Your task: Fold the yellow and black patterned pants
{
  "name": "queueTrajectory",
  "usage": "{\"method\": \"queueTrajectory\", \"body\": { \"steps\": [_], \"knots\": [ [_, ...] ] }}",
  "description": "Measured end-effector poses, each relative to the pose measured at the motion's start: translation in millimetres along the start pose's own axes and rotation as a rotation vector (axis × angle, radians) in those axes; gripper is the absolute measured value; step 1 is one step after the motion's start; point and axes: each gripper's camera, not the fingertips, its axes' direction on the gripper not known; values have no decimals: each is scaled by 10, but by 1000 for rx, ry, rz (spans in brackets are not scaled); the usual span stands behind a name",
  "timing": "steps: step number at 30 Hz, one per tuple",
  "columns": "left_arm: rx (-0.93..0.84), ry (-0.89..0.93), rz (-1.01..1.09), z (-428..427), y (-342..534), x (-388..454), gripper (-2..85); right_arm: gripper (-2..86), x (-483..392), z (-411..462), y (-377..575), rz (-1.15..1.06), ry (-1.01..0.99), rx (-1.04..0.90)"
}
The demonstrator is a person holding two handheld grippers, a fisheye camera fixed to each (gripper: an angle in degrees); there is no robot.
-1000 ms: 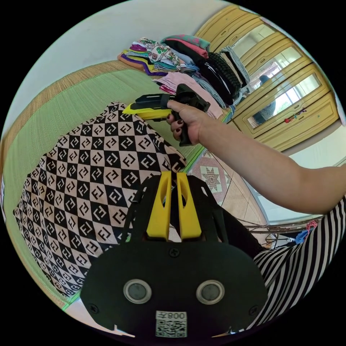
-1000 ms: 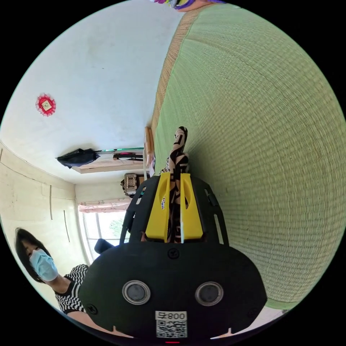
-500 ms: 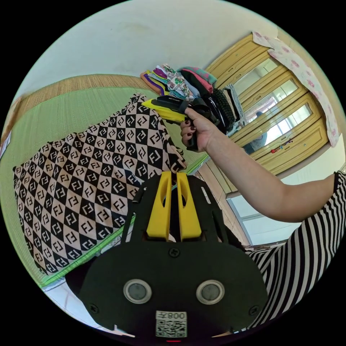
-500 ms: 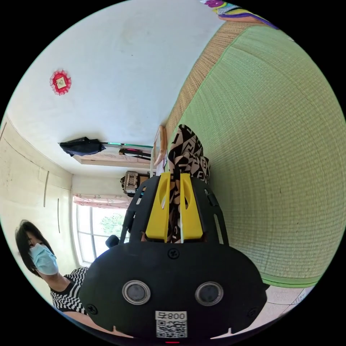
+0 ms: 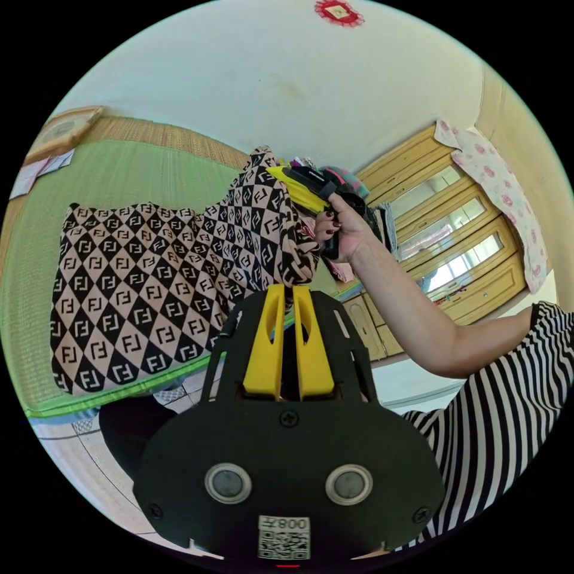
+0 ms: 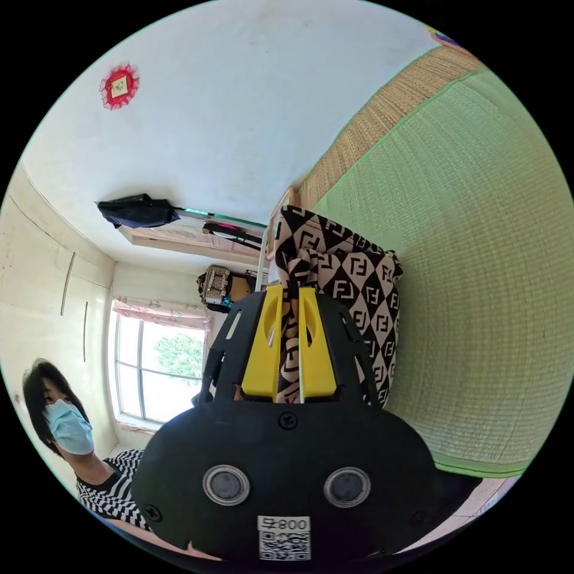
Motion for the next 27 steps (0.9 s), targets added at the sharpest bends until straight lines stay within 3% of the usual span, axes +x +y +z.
{"method": "queueTrajectory", "body": {
  "steps": [27],
  "knots": [
    [220, 65, -316, -3021, 942, -1538, 10, 34, 1405, 2689, 113, -64, 174, -179]
  ]
}}
